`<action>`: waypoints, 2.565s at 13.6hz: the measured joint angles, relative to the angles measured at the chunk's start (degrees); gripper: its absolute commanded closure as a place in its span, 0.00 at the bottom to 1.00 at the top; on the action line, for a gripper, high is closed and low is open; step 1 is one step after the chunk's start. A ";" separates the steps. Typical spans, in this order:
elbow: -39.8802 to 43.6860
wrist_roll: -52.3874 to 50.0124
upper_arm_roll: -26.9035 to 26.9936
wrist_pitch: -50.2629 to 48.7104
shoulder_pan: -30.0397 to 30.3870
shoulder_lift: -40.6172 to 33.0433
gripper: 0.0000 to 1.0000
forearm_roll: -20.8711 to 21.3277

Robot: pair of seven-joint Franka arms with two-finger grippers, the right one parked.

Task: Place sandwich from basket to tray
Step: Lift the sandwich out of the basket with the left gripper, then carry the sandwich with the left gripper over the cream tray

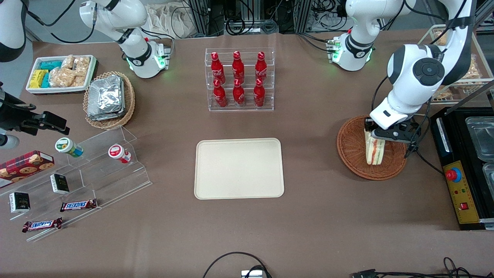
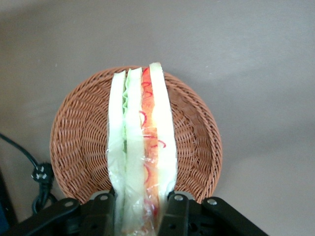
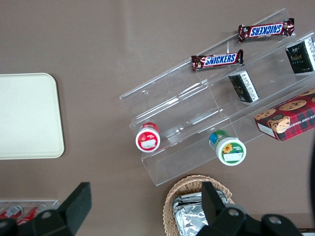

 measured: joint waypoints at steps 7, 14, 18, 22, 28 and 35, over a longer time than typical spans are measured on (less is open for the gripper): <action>7.10 -5.67 -8.61 -2.96 -0.11 3.60 0.76 -3.53; 17.53 -19.17 -16.31 -2.96 -0.39 14.04 0.76 -3.56; 21.45 -24.35 -16.89 -3.10 -4.34 17.53 0.76 -3.45; 24.63 -31.32 -16.97 -3.13 -8.89 21.34 0.76 0.40; 31.37 -39.24 -16.97 -3.14 -14.72 29.82 0.76 6.55; 38.14 -44.28 -16.93 -3.14 -18.44 40.25 0.76 10.96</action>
